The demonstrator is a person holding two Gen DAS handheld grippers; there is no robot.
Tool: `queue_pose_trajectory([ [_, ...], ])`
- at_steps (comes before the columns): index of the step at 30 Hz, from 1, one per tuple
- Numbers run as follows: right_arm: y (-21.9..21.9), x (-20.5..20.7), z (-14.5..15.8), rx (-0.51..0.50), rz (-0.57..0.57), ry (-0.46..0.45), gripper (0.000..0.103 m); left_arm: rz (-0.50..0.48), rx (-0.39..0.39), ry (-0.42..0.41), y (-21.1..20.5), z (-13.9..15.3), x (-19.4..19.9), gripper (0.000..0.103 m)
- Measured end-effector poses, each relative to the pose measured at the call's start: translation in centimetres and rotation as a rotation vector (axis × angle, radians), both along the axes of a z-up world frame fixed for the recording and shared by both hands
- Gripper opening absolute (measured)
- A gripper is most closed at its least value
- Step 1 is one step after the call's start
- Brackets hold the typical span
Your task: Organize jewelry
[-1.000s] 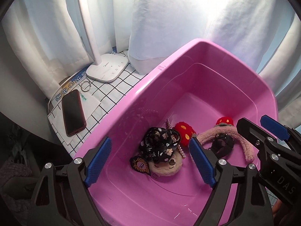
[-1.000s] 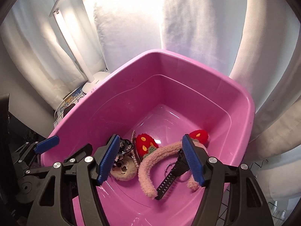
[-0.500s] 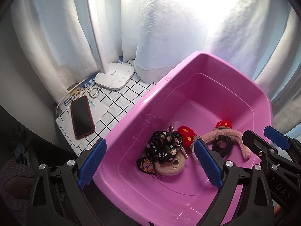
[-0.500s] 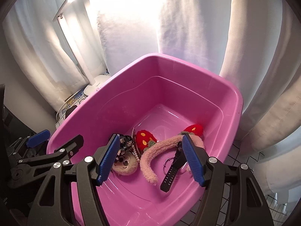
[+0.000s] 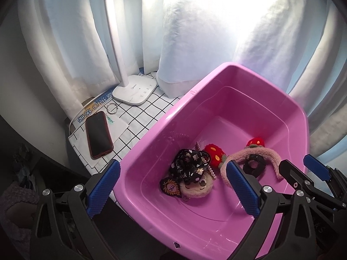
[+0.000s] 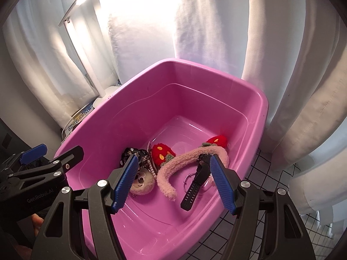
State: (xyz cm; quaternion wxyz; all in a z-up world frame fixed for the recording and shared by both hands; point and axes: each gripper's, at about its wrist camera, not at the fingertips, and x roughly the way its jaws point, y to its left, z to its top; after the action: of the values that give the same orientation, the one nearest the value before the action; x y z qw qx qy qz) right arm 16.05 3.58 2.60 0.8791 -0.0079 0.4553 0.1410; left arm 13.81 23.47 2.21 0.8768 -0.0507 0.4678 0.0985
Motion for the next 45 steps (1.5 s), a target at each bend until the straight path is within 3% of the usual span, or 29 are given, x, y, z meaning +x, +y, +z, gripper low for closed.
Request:
queue_pose_trajectory([
  [45, -1.1, -1.6, 0.8, -0.063, -0.053, -0.046, 0.066, 0.019, 0.004, 0.004, -0.3, 0.7, -1.4, 0.097],
])
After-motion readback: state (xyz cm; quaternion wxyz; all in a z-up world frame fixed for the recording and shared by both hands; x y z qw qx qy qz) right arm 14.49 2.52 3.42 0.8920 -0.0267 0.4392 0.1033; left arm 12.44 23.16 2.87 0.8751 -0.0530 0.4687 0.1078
